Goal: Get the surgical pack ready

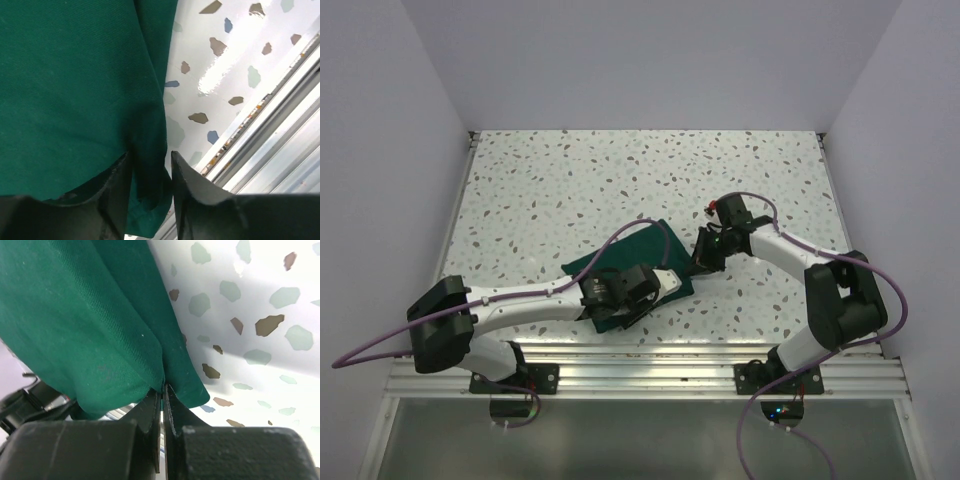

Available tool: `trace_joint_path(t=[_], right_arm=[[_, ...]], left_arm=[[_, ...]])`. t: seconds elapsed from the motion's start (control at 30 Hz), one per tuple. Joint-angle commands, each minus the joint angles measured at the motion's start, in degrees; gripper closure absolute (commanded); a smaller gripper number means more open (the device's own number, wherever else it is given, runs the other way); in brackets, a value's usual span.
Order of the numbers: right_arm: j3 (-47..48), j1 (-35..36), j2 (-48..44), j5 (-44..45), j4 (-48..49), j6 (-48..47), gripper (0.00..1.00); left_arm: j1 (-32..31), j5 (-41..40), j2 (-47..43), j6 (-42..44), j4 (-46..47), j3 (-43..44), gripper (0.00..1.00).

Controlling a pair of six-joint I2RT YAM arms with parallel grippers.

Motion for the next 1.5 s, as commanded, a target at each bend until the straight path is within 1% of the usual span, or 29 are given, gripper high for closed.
trace_joint_path(t=[0.0,0.03,0.1,0.3,0.4,0.43,0.5,0.53,0.57,0.63,0.7,0.87,0.97,1.0,1.07,1.13,1.2,1.3,1.43,1.47], right_arm=[[-0.9,0.4,1.0,-3.2,-5.0,-4.3,1.0],[-1.0,0.5,1.1,-3.5,-5.1,-4.4,1.0],[-1.3,0.5,0.8,-4.3,-5.1,-5.1,1.0],[-2.3,0.4,-0.4,-5.5,-5.6,-5.6,1.0],[-1.9,0.4,-1.6,-5.5,-6.5,-5.9,0.8],[-1.6,0.5,-2.1,-5.4,-6.9,-6.0,0.76],[-0.6,0.4,-2.2,-5.1,-7.4,-6.0,0.71],[-0.2,0.5,-1.9,-5.2,-8.0,-6.0,0.69],[0.6,0.4,-1.8,-5.3,-8.1,-6.0,0.69],[1.0,0.4,-1.1,-5.7,-8.2,-6.0,0.69],[1.6,0.4,-0.5,-5.9,-8.0,-6.1,0.69],[2.2,0.5,0.4,-7.1,-8.5,-7.9,0.72],[2.9,0.3,-0.2,-7.3,-8.9,-8.2,0.71],[3.1,0.4,-0.3,-7.6,-8.8,-8.5,0.69],[3.7,0.2,-0.3,-8.1,-8.6,-8.5,0.64],[3.9,-0.1,-0.1,-9.3,-7.9,-8.6,0.57],[4.3,-0.2,0.3,-10.4,-7.3,-8.6,0.56],[5.2,-0.6,1.7,-11.1,-7.3,-9.2,0.56],[6.3,-1.0,3.8,-12.5,-6.7,-9.6,0.61],[6.2,-1.0,4.3,-13.2,-6.7,-9.6,0.67]], left_arm=[[-0.3,2.8,-1.0,-2.0,-2.9,0.3,0.57],[-0.3,3.6,-1.9,-2.3,-2.8,0.4,0.5],[-0.3,3.8,-3.7,-3.2,-2.5,0.4,0.45],[0.3,5.2,-12.6,-5.3,-0.2,1.2,0.43],[1.2,7.1,-13.7,-5.5,2.9,1.5,0.43],[1.4,8.2,-13.2,-5.5,3.6,1.5,0.48],[1.7,8.4,-9.7,-5.5,3.7,2.8,0.56],[1.7,9.7,-8.4,-5.5,3.5,3.5,0.63],[1.7,10.0,-7.6,-5.9,4.1,3.8,0.67],[1.9,12.2,-5.5,-6.1,6.3,2.5,0.7],[2.2,13.3,-2.5,-6.4,7.0,2.7,0.78],[5.3,15.5,-0.3,-10.0,9.8,-0.7,0.82],[6.5,14.1,-1.0,-11.2,9.5,-1.7,0.82],[6.9,12.7,-1.0,-11.8,9.3,-1.9,0.82],[8.9,13.4,0.3,-12.5,8.4,-2.7,0.83],[9.2,13.3,0.8,-12.8,8.2,-3.6,0.85],[9.2,12.9,1.1,-13.2,8.4,-4.7,0.85],[9.4,13.1,1.1,-13.9,8.3,-6.0,0.87],[9.5,13.3,-0.7,-14.8,8.4,-7.3,0.87],[9.5,13.3,-0.7,-15.0,8.5,-7.5,0.86]])
